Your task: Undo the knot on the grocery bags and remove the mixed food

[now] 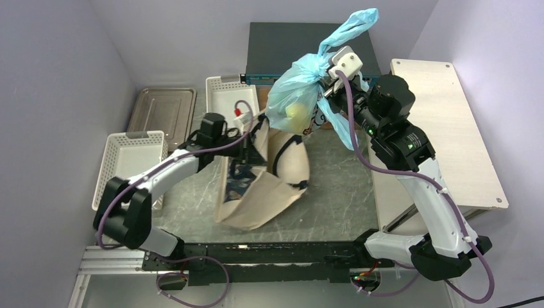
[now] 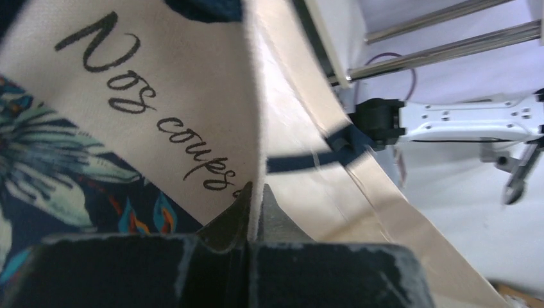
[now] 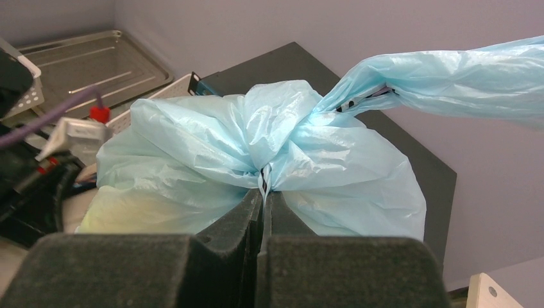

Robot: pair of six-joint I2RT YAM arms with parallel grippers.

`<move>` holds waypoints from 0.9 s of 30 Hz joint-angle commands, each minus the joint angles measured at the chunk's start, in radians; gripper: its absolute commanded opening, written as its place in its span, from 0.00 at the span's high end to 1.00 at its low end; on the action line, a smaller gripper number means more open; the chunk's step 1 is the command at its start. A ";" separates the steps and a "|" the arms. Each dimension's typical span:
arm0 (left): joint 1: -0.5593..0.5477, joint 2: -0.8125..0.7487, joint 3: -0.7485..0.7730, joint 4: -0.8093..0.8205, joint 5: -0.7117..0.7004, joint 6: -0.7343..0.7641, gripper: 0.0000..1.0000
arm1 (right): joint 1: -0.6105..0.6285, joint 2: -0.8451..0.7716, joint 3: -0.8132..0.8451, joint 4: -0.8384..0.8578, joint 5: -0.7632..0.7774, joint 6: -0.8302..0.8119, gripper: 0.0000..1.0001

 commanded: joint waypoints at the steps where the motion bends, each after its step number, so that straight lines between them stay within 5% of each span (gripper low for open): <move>1: -0.113 0.050 0.143 0.476 0.070 -0.326 1.00 | -0.004 -0.009 0.076 0.146 0.080 -0.025 1.00; 4: -0.169 0.109 0.184 0.773 0.001 -0.504 1.00 | -0.003 -0.004 0.112 0.195 0.125 -0.045 1.00; 8: -0.261 0.262 0.378 0.888 0.007 -0.570 1.00 | -0.003 0.001 0.146 0.265 0.165 -0.075 1.00; 16: -0.389 0.513 0.610 0.906 0.052 -0.520 1.00 | -0.003 0.006 0.172 0.294 0.180 -0.123 1.00; 19: -0.390 0.561 0.549 0.908 0.086 -0.471 0.66 | -0.004 -0.015 0.130 0.265 0.140 -0.122 1.00; 24: -0.354 0.395 0.344 0.770 0.078 -0.298 0.18 | -0.004 -0.031 0.083 0.254 0.077 -0.087 1.00; 27: -0.314 0.228 0.227 0.609 0.061 -0.162 0.01 | -0.003 -0.029 0.074 0.261 0.038 -0.059 1.00</move>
